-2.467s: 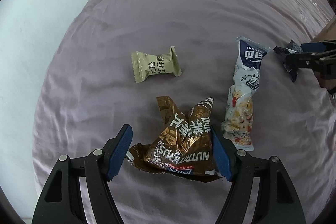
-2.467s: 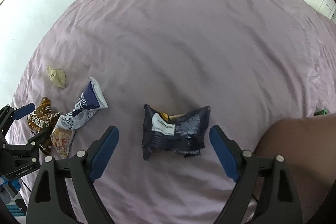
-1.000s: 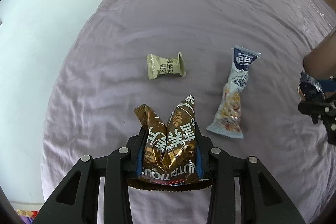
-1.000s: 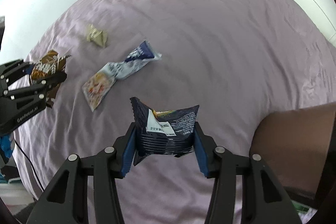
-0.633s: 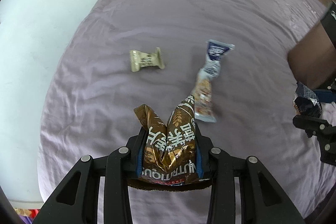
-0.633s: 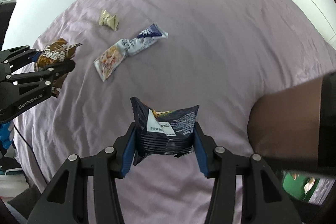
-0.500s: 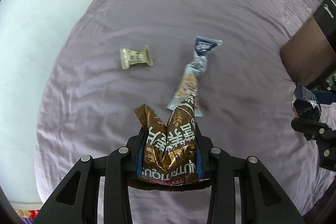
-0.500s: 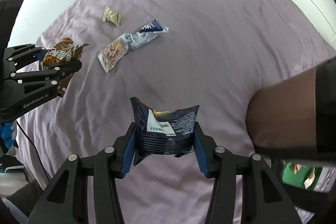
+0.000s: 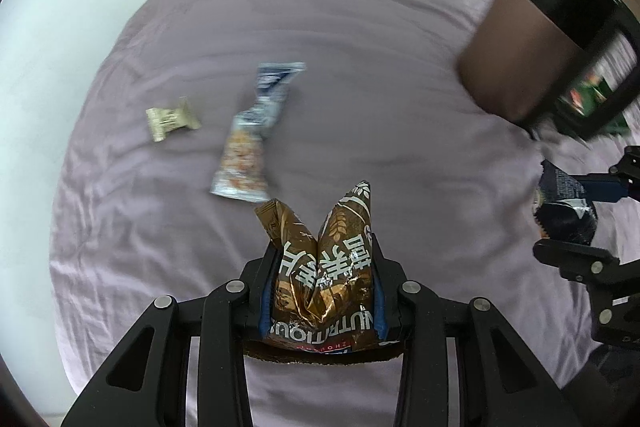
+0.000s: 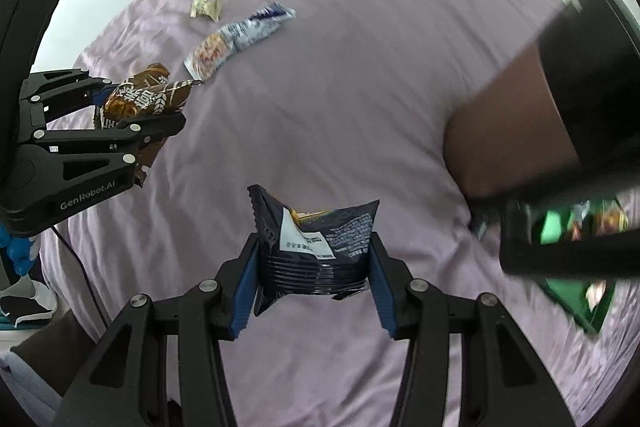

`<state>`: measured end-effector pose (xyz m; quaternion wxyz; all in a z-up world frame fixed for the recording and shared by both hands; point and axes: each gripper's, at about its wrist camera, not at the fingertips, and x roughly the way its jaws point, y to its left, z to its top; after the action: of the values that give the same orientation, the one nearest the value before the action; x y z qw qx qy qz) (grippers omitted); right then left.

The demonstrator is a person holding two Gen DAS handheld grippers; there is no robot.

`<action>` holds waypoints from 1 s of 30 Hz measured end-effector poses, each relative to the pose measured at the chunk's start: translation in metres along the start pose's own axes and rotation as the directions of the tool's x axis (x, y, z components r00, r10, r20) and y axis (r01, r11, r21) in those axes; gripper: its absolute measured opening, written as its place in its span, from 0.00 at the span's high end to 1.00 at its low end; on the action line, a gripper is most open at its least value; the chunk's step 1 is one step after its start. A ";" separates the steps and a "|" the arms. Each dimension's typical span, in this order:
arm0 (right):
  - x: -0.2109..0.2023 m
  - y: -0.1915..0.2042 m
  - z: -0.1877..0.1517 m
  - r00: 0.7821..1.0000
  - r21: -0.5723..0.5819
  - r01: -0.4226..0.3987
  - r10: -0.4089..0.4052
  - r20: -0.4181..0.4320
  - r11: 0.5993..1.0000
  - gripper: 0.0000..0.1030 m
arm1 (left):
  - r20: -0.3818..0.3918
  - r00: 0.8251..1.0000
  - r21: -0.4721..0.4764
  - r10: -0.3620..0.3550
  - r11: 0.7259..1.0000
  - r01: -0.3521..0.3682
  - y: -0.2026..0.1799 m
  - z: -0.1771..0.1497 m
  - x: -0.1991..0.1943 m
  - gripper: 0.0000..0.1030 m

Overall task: Organize snacks
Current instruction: 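Carry the brown bag and navy bag over the green tray with both tools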

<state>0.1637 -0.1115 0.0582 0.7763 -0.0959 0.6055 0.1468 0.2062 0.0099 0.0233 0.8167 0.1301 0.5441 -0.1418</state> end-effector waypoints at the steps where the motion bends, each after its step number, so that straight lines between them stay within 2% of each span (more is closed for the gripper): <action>1: -0.002 -0.003 -0.006 1.000 0.008 0.002 -0.002 -0.005 1.000 0.35 | -0.003 1.000 0.015 -0.008 1.000 0.008 -0.008 0.000 0.000 0.69; 7: -0.014 -0.036 -0.053 0.999 0.088 0.037 -0.033 -0.041 0.995 0.35 | -0.034 0.997 0.129 -0.073 0.989 0.077 -0.068 -0.003 -0.005 0.69; 13: -0.028 -0.084 -0.098 0.993 0.192 0.102 -0.088 -0.079 0.976 0.35 | -0.053 0.988 0.240 -0.143 0.959 0.151 -0.135 0.002 -0.011 0.69; 22: -0.047 -0.144 -0.139 0.985 0.318 0.172 -0.152 -0.087 0.932 0.35 | -0.071 0.975 0.386 -0.209 0.896 0.220 -0.219 0.016 -0.015 0.69; 30: -0.062 -0.191 -0.156 0.975 0.396 0.218 -0.211 -0.062 0.892 0.35 | -0.080 0.963 0.446 -0.257 0.855 0.266 -0.278 0.031 -0.018 0.69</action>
<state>0.0731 -0.3488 0.0740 0.7856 -0.0026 0.6150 -0.0677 0.1221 -0.2575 0.0355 0.7320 0.2428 0.5158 -0.3731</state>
